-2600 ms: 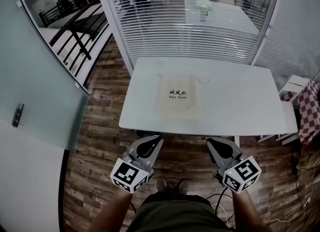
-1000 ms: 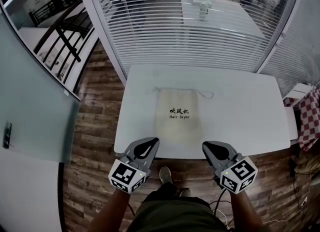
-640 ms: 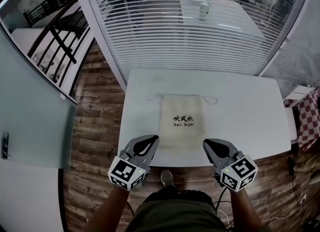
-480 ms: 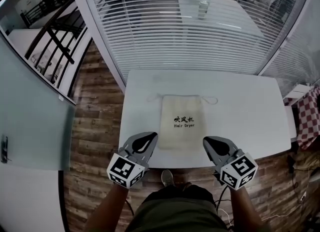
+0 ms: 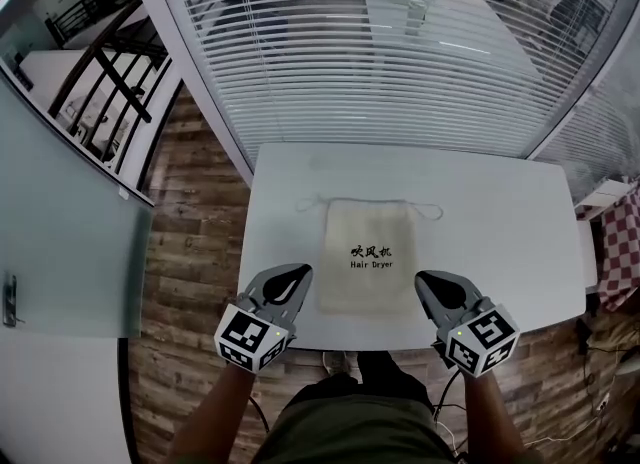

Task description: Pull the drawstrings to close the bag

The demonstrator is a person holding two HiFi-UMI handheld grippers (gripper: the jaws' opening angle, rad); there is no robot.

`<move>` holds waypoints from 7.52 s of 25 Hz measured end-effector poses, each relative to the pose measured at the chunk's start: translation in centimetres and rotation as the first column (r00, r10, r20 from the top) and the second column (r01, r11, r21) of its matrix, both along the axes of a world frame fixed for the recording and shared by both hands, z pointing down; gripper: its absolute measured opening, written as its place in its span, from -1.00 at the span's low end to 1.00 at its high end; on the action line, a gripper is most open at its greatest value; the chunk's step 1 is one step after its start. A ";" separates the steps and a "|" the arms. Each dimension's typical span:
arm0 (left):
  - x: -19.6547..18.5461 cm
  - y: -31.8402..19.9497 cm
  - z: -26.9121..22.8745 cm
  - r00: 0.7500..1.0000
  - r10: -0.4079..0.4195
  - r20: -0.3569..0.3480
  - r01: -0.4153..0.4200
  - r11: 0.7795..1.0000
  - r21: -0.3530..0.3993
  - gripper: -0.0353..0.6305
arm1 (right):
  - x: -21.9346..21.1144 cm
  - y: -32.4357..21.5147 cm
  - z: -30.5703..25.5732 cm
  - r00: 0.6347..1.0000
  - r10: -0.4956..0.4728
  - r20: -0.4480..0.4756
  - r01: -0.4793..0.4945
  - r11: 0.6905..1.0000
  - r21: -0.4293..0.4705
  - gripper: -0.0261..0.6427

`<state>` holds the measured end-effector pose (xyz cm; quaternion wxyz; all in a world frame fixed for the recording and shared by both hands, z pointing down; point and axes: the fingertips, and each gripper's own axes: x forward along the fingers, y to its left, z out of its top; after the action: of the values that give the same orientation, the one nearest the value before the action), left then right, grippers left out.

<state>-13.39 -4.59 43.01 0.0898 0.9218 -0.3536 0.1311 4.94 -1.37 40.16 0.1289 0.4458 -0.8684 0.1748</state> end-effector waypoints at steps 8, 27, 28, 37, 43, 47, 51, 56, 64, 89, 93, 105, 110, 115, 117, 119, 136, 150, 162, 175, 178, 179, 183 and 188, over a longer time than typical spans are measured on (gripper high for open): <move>2.3 -4.7 2.5 0.997 -0.050 0.055 0.052 0.998 -0.043 -0.88 | 3.2 -5.4 2.6 0.999 -0.052 -0.007 0.052 0.998 -0.029 -0.89; 3.1 -14.6 12.2 0.936 -0.068 0.345 0.112 0.988 -0.110 -0.87 | 11.9 -15.3 12.4 0.975 -0.137 -0.178 0.125 0.989 -0.079 -0.89; 2.8 -15.1 12.9 0.931 -0.054 0.362 0.104 0.987 -0.119 -0.87 | 12.2 -15.6 12.9 0.971 -0.140 -0.196 0.125 0.988 -0.087 -0.89; 0.7 -19.9 18.5 0.883 0.075 0.464 0.011 0.984 -0.180 -0.69 | 12.8 -19.1 18.5 0.902 -0.221 -0.370 0.177 0.973 -0.150 -0.87; -0.6 -22.2 20.9 0.839 0.173 0.517 -0.064 0.973 -0.221 -0.64 | 13.9 -21.0 21.7 0.856 -0.257 -0.449 0.179 0.961 -0.210 -0.73; -0.5 -22.8 21.9 0.799 0.284 0.529 -0.160 0.950 -0.268 -0.62 | 14.7 -21.8 23.0 0.843 -0.285 -0.456 0.186 0.950 -0.251 -0.68; -0.9 -23.0 22.0 0.790 0.327 0.518 -0.198 0.937 -0.289 -0.62 | 14.4 -22.1 23.5 0.823 -0.337 -0.456 0.229 0.933 -0.276 -0.68; -0.6 -22.6 21.7 0.786 0.363 0.500 -0.247 0.926 -0.284 -0.73 | 14.2 -21.8 24.1 0.788 -0.415 -0.454 0.293 0.902 -0.317 -0.68; -0.5 -22.6 22.0 0.763 0.394 0.513 -0.255 0.912 -0.322 -0.83 | 14.4 -21.9 24.4 0.808 -0.457 -0.372 0.332 0.874 -0.354 -0.86; -3.3 -16.7 5.4 0.470 0.091 0.878 -0.392 0.913 0.115 -0.86 | 15.5 -16.8 7.8 0.609 -0.123 -0.784 0.266 0.962 0.056 -0.88; -3.8 -17.3 1.6 0.470 -0.003 0.883 -0.343 0.921 0.186 -0.86 | 15.9 -17.1 4.3 0.600 -0.047 -0.798 0.249 0.960 0.130 -0.88; -10.2 -18.4 -4.6 0.455 -0.195 0.869 -0.207 0.926 0.316 -0.86 | 20.2 -17.4 -1.9 0.549 0.147 -0.823 0.129 0.958 0.257 -0.88; -12.0 -19.1 -6.8 0.474 -0.259 0.841 -0.140 0.922 0.362 -0.86 | 21.0 -17.5 -3.6 0.553 0.197 -0.810 0.100 0.949 0.299 -0.88; -13.6 -19.7 -8.9 0.497 -0.325 0.805 -0.048 0.915 0.400 -0.86 | 20.9 -17.9 -6.3 0.566 0.242 -0.788 0.096 0.930 0.354 -0.88; -13.9 -19.8 -9.1 0.508 -0.334 0.794 -0.021 0.917 0.399 -0.86 | 21.3 -17.9 -6.5 0.569 0.254 -0.782 0.082 0.929 0.362 -0.88; -14.2 -19.7 -9.3 0.518 -0.341 0.784 -0.003 0.916 0.400 -0.86 | 21.9 -17.8 -6.5 0.577 0.264 -0.773 0.059 0.930 0.362 -0.88; -18.3 -19.1 -11.6 0.607 -0.417 0.676 0.181 0.902 0.393 -0.87 | 22.9 -17.6 -9.2 0.616 0.319 -0.720 -0.001 0.914 0.405 -0.88; -16.0 -19.3 -14.7 0.638 -0.491 0.594 0.165 0.840 0.517 -0.85 | 22.5 -18.0 -10.8 0.656 0.404 -0.637 -0.083 0.878 0.471 -0.88; -15.1 -18.9 -16.9 0.654 -0.495 0.572 0.148 0.826 0.545 -0.85 | 22.7 -16.7 -12.5 0.653 0.437 -0.619 -0.093 0.857 0.507 -0.88; -15.3 -18.1 -17.2 0.652 -0.499 0.571 0.157 0.826 0.542 -0.85 | 22.8 -15.9 -12.5 0.638 0.440 -0.632 -0.083 0.856 0.511 -0.87; -15.5 -17.8 -17.3 0.649 -0.506 0.568 0.165 0.822 0.544 -0.85 | 22.8 -15.7 -12.5 0.641 0.437 -0.631 -0.079 0.855 0.512 -0.88; -15.4 -17.6 -17.3 0.650 -0.506 0.567 0.165 0.823 0.544 -0.85 | 22.8 -15.6 -12.4 0.641 0.436 -0.632 -0.077 0.856 0.512 -0.88; -15.0 -17.2 -17.1 0.650 -0.501 0.571 0.162 0.826 0.540 -0.85 | 23.0 -15.3 -12.3 0.643 0.432 -0.632 -0.074 0.857 0.511 -0.88; -15.1 -17.3 -17.0 0.646 -0.498 0.578 0.166 0.831 0.530 -0.85 | 23.0 -15.4 -12.4 0.644 0.426 -0.635 -0.071 0.860 0.505 -0.88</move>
<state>-28.54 -21.88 26.00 -0.2329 0.7150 -0.5476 0.3669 27.91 -16.72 27.79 0.3343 0.6129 -0.6878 -0.1991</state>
